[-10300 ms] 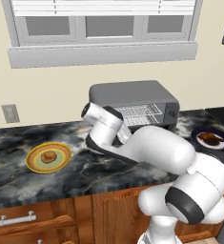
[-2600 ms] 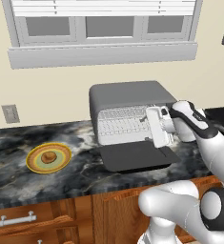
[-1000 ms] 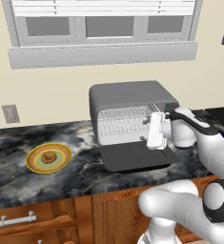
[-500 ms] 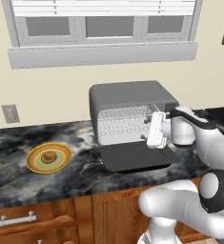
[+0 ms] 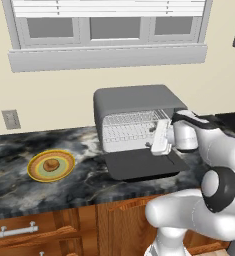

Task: Open the toaster oven door. Place the bread on the top rack in the toaster oven and place the chicken drumstick on the bottom rack.

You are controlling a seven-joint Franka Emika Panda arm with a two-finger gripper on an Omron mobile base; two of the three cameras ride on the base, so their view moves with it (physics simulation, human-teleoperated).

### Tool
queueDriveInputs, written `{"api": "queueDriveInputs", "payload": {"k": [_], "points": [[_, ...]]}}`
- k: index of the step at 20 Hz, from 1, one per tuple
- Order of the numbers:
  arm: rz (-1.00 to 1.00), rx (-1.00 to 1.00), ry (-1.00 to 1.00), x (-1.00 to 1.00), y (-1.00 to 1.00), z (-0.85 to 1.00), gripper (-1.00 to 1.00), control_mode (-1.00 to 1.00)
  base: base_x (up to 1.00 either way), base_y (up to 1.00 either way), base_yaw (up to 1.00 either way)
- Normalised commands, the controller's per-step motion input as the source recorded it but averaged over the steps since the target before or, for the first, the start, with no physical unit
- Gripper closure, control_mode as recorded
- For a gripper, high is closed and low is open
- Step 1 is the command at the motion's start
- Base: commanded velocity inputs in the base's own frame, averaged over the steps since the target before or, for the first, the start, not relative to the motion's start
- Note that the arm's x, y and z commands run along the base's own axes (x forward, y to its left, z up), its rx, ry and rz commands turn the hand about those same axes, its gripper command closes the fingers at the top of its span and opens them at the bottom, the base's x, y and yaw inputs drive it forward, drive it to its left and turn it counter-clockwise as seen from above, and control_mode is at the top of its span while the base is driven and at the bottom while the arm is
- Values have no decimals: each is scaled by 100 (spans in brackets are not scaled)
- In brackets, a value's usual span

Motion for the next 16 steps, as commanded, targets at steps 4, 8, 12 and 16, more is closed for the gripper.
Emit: {"api": "queueDriveInputs", "payload": {"k": [4, 8, 12, 16], "points": [[-2, 2, 5, 15, 0, -5, -100, -100, 0, 0, 0], [-3, 0, 9, 14, 0, -16, -100, -100, 0, 0, 0], [-1, 0, 8, 17, 0, -21, -100, -100, 0, 0, 0], [0, 5, 4, 21, 0, -12, -100, -100, 0, 0, 0]]}}
